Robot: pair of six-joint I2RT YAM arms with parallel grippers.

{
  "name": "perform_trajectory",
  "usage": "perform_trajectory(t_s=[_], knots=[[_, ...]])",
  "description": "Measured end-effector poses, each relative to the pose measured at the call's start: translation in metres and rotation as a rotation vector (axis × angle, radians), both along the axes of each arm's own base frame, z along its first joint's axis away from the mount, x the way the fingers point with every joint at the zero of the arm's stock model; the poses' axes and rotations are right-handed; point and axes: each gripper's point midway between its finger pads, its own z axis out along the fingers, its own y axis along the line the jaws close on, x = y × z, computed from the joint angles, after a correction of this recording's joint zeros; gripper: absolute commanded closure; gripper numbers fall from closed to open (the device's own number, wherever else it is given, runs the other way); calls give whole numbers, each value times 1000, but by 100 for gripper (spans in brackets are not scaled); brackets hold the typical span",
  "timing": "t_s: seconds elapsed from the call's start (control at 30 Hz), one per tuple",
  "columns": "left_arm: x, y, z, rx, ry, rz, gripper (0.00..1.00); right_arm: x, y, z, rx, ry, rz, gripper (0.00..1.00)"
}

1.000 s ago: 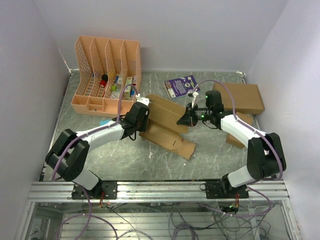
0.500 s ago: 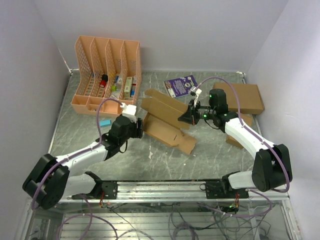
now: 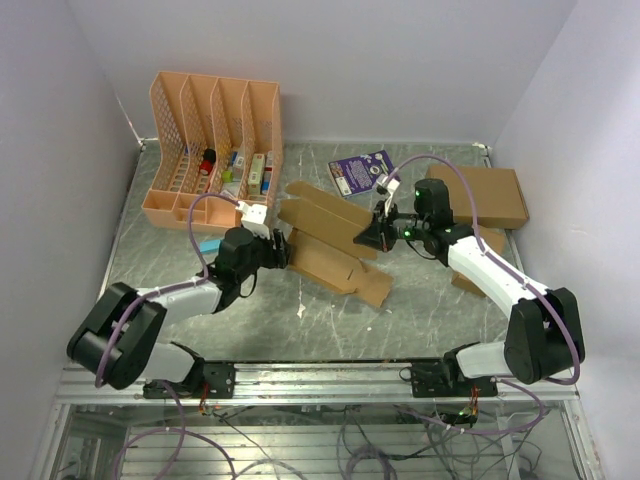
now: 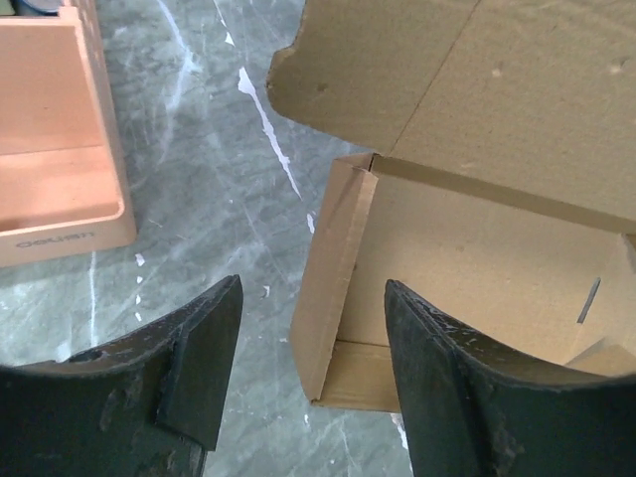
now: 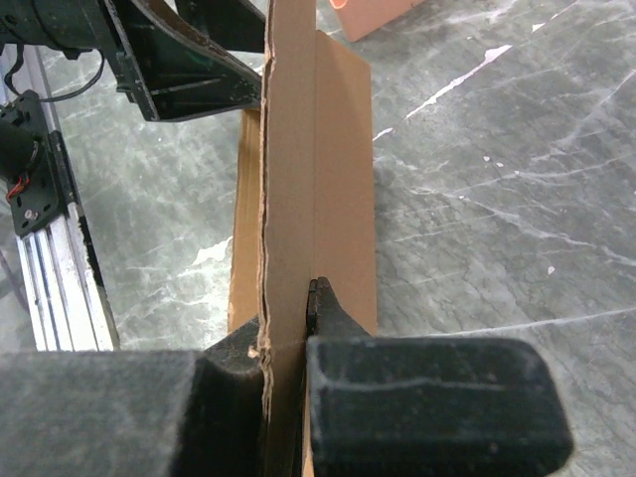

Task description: Fold the paper box

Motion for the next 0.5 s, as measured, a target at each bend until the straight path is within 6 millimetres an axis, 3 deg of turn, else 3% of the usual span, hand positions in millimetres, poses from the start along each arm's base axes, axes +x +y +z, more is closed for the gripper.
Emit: perform_trajectory(t_s=[0.1,0.37,0.5], knots=[[3,-4,-9,8,14,-13,48,0,1,-1,-4,-3,1,100],[15,-16,-13,78,-5,-25,60,0,3,-7,-16,8,6,100],[16,-25,-13,116,-17,-33,60,-1,4,-11,-22,19,10,100]])
